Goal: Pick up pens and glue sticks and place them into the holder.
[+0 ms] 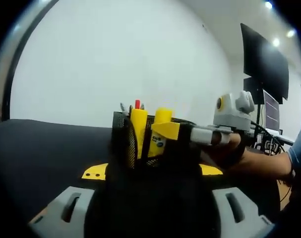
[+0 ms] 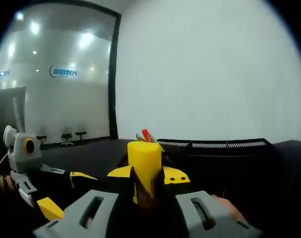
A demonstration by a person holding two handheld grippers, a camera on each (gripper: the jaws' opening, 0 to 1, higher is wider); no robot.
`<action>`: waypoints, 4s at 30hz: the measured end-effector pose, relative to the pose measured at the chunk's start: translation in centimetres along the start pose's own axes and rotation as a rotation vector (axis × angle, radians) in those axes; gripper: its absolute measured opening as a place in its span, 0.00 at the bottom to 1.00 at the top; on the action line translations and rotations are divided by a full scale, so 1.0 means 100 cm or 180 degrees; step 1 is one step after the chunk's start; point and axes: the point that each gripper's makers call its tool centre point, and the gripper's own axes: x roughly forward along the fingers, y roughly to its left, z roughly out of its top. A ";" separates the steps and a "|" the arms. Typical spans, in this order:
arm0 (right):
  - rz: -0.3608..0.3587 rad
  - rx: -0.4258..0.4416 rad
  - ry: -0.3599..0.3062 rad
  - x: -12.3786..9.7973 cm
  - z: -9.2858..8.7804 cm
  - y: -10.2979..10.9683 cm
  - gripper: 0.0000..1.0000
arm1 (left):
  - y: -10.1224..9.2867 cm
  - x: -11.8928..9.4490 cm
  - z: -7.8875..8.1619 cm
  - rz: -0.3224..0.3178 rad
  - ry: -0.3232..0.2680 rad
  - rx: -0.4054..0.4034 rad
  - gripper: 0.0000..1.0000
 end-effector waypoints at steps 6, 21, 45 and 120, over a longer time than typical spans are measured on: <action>0.0063 -0.0056 -0.0018 0.001 0.001 0.004 0.19 | 0.002 0.001 -0.001 -0.0010 0.0015 0.0009 0.66; 0.0098 -0.0340 -0.0070 -0.020 0.023 0.000 0.34 | 0.010 0.002 0.000 -0.0010 0.0029 -0.0019 0.67; 0.0243 -0.0197 0.0002 -0.177 0.051 -0.040 0.70 | -0.060 -0.023 0.010 -0.0153 0.0237 0.0363 0.96; -0.0293 0.0030 0.0091 -0.285 -0.027 -0.117 0.87 | -0.030 -0.101 -0.006 -0.0011 -0.0070 0.0032 0.96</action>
